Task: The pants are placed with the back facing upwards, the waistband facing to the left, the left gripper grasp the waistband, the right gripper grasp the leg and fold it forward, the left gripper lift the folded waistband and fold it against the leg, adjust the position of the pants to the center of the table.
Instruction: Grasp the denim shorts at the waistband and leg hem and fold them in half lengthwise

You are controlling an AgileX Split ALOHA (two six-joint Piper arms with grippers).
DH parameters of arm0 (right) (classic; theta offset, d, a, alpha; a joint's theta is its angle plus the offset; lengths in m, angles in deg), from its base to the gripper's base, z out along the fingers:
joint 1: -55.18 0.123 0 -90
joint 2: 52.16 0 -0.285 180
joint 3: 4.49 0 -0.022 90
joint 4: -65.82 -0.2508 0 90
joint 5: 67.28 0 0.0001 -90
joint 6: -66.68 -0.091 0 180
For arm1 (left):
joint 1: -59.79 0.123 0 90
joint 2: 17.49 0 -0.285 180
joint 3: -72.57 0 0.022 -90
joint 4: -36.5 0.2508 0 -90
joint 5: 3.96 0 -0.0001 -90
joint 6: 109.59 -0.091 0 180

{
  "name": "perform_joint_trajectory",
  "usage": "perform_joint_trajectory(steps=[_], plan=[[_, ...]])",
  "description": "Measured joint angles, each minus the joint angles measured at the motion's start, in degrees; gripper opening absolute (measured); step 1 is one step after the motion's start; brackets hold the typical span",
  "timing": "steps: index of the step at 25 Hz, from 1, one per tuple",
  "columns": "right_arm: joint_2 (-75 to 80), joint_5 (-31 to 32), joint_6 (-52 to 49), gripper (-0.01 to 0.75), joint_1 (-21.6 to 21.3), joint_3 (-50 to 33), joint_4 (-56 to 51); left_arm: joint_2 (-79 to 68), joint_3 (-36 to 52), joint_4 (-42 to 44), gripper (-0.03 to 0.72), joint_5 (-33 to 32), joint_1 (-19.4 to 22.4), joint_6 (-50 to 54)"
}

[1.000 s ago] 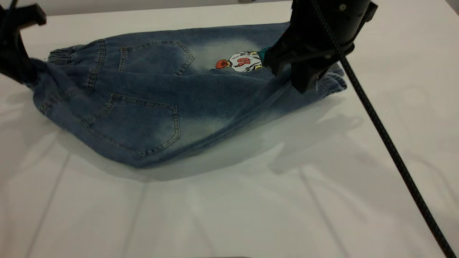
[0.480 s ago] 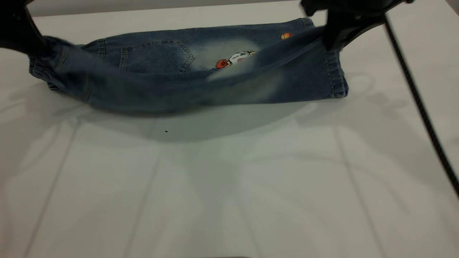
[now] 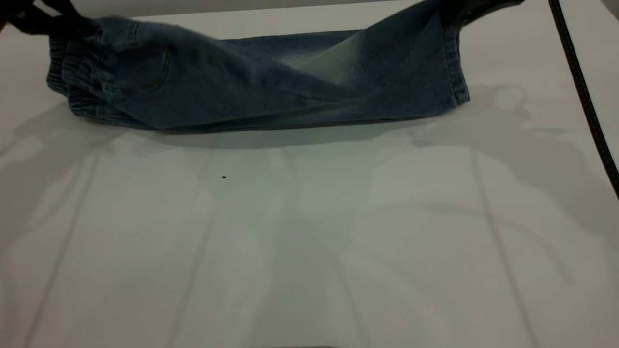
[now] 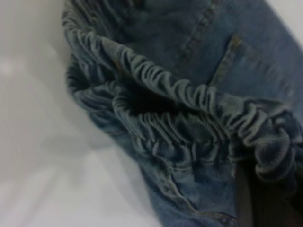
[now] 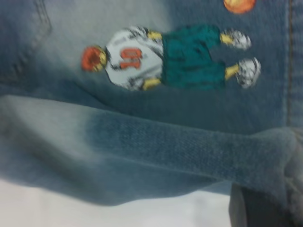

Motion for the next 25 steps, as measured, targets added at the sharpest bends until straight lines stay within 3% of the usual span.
perform_joint_trajectory(steps=[7, 14, 25], plan=[[0.88, -4.04, 14.59, 0.039, 0.0, 0.33, -17.07, 0.0, 0.0, -7.4, 0.065, 4.91, 0.0, -0.52], [7.76, -5.04, 25.72, 0.039, 0.0, 6.24, -31.04, -0.33, 0.0, -14.07, 0.065, 9.7, -0.11, -0.72], [12.22, -12.15, 29.57, 0.039, 0.0, 10.18, -36.22, -5.7, 0.0, -23.35, 0.067, 19.42, -0.46, -0.72]])
